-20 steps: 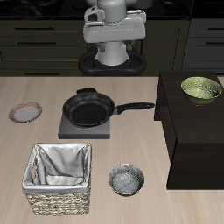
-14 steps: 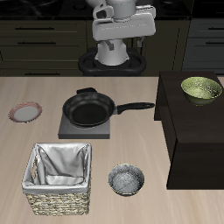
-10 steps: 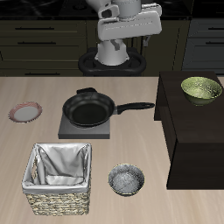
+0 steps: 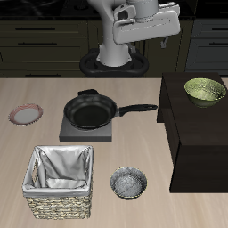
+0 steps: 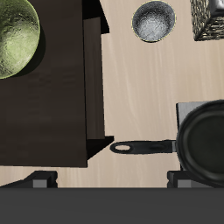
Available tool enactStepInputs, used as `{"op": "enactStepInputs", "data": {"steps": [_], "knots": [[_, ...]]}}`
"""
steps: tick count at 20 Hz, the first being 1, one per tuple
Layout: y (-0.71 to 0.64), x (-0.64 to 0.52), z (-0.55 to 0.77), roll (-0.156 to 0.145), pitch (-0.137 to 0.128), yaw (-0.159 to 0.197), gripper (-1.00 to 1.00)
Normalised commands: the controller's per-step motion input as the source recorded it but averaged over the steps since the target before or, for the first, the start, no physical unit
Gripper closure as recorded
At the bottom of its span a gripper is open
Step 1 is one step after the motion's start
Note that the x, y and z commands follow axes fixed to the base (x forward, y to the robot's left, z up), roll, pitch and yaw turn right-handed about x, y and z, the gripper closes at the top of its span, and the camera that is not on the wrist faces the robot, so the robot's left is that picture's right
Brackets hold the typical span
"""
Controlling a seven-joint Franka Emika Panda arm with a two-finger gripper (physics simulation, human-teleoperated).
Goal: Place the green bowl on the plate
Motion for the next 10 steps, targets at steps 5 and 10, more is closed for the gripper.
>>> {"op": "enactStepInputs", "data": {"steps": [5,10], "knots": [[0.20,0.31,0.07,-0.027,-0.017,-0.024,-1.00],[0.13,0.20,0.02,-0.006,0.013,-0.023,-1.00]]}}
